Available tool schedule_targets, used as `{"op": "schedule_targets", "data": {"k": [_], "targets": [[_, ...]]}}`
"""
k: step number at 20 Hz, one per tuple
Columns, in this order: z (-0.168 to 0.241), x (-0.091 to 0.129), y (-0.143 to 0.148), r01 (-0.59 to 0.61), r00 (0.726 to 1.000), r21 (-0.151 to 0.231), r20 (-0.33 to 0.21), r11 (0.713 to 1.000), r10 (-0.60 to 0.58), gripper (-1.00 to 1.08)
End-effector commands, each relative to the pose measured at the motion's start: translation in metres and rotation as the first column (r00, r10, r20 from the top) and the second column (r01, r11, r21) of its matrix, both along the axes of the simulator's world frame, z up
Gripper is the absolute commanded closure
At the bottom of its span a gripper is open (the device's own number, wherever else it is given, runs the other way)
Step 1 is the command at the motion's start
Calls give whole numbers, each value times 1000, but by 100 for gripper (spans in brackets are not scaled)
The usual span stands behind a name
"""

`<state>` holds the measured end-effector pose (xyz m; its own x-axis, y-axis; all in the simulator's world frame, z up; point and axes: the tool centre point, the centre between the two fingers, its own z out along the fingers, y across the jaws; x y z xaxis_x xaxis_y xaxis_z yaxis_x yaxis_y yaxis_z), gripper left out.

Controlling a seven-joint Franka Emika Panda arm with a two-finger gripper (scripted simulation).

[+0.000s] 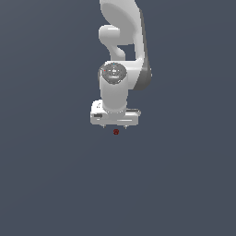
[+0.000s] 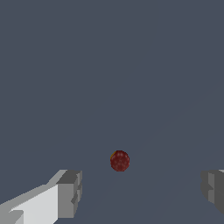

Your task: Pick up the object and move it to a goal position.

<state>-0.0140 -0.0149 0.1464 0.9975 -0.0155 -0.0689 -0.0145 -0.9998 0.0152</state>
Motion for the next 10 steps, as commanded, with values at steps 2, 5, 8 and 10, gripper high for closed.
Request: {"op": "schedule_targets", "data": {"k": [2,5,8,10], "targets": [[2,0,-4,3,1000,0,-2,1000,-3,-92],[0,0,-3,-2,1000,0,-1,1000,2,-92],[-4,-2,-3,-17,1000,1,2,1000,17,-92],[-8,-4,-3,-33,999,3,5,999,33,-92]]}}
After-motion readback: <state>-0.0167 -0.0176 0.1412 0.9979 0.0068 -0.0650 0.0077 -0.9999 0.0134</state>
